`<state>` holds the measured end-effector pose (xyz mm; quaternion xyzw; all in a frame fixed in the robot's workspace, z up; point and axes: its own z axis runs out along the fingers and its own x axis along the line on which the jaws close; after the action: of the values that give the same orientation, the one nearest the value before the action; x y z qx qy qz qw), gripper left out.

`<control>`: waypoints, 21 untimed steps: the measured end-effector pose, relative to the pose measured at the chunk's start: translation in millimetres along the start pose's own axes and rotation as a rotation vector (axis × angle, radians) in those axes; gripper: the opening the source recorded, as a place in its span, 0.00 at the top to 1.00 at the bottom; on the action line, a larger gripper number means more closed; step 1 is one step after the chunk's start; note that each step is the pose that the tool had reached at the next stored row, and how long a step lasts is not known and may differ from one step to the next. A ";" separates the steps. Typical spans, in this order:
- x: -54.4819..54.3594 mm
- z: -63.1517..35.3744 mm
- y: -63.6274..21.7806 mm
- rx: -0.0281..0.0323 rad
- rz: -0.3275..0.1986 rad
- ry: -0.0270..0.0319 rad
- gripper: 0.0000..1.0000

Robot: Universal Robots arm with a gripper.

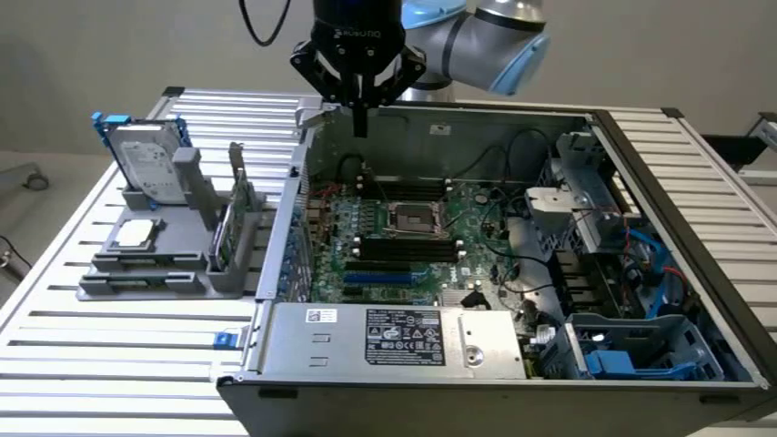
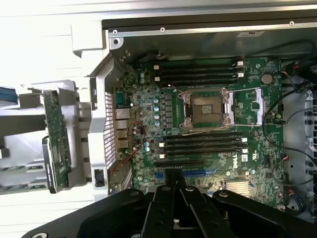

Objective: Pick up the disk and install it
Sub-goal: 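Reach for the disk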

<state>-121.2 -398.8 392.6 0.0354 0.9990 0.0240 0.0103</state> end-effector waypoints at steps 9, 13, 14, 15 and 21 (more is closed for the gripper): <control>31.6 0.0 4.5 0.0001 0.000 0.0047 0.89; 50.1 0.3 7.6 -0.0003 0.000 0.0055 0.89; 54.6 0.4 8.5 -0.0004 0.000 0.0056 0.89; 59.0 0.4 9.4 -0.0004 0.000 0.0058 0.89; 84.5 0.7 15.7 -0.0005 0.000 0.0071 0.89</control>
<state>-204.4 -377.1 391.1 0.0355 0.9990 0.0244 0.0068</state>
